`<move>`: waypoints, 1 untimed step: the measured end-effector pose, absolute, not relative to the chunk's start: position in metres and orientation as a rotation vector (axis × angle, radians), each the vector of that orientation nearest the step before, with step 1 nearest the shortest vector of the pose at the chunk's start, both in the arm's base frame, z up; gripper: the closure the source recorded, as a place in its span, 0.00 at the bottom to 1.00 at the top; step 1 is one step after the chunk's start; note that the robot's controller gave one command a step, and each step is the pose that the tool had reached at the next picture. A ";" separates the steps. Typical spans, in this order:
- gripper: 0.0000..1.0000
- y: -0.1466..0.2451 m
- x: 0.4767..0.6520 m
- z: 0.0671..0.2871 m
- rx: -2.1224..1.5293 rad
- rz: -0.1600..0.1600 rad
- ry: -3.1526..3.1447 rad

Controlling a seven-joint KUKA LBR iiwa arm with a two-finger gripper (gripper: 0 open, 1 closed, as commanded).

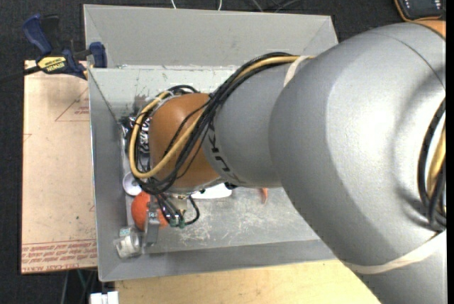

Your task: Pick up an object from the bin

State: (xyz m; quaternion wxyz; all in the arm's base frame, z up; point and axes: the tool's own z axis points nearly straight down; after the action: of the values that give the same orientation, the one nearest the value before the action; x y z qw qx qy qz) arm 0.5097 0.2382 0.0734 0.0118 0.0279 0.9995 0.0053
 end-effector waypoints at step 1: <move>1.00 0.229 0.485 0.077 0.519 0.035 3.057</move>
Offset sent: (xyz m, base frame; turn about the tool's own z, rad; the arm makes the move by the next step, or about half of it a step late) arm 0.0000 0.0000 0.0000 0.0000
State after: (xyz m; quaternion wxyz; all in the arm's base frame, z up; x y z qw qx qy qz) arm 0.4854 0.2293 0.0772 0.0205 0.1672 0.9856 0.0112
